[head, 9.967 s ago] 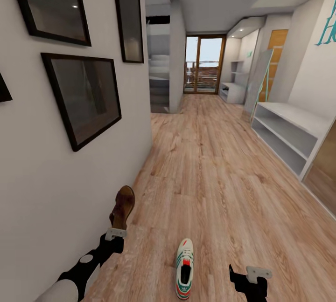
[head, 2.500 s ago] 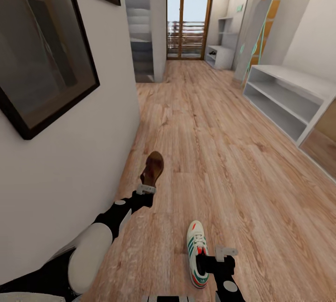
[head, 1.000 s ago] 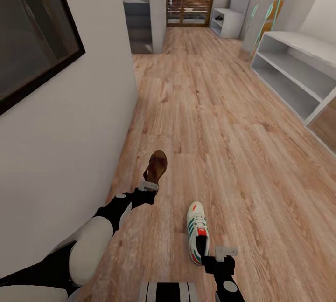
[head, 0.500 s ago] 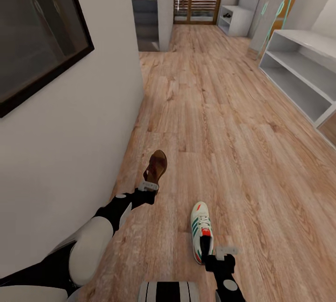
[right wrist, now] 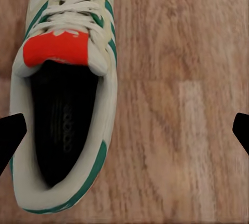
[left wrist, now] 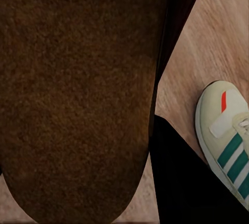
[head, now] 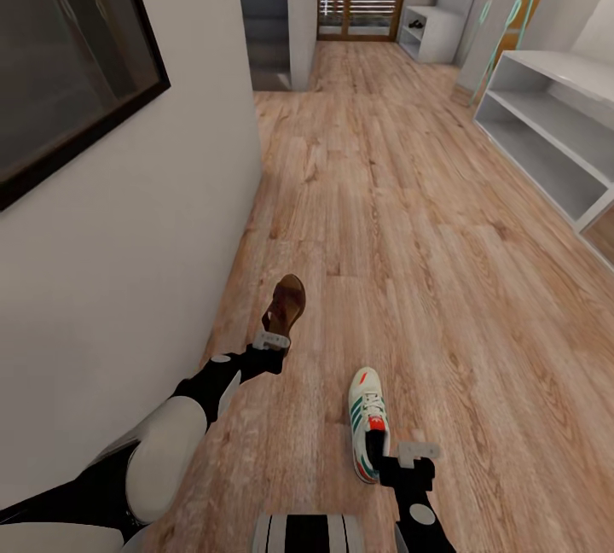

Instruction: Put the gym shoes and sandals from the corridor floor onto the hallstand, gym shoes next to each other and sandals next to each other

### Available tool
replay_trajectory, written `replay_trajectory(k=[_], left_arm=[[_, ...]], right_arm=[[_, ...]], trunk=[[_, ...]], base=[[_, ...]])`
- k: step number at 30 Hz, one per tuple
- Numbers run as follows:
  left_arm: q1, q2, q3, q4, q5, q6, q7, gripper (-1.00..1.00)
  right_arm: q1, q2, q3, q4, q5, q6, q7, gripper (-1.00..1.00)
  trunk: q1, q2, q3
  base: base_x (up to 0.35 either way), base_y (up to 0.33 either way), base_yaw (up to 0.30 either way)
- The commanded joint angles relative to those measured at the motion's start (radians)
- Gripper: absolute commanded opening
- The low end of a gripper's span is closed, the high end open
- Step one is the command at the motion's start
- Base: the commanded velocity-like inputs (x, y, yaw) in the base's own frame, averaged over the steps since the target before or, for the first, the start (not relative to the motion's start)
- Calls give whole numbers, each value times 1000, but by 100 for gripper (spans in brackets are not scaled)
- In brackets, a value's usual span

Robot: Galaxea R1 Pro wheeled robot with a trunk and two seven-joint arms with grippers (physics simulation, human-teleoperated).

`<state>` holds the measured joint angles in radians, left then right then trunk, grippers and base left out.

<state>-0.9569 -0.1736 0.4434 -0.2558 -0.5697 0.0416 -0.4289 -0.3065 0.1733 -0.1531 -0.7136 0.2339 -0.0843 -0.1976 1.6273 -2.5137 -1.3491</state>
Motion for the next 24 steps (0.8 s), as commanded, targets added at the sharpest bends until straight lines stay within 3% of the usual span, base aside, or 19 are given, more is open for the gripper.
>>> replay_trajectory(k=[1, 6, 19, 24], left_arm=[[0, -1, 9, -2, -9, 3, -7, -100], [1, -1, 10, -3, -9, 3, -7, -100], [4, -1, 9, -3, -9, 1, -7, -100], [2, -1, 9, -3, -9, 1, -7, -100]], right_arm=[[0, 1, -4, 1, 8, -3, 0, 100], [0, 1, -3, 2, 8, -3, 2, 100], [0, 1, -3, 2, 8, -3, 2, 100], [0, 1, -3, 3, 8, -3, 1, 100]], trunk=[[0, -1, -5], [2, -2, -24], [2, -2, -31], [4, -3, -47]], base=[[0, 0, 0], [0, 0, 0], [0, 0, 60], [0, 0, 12]])
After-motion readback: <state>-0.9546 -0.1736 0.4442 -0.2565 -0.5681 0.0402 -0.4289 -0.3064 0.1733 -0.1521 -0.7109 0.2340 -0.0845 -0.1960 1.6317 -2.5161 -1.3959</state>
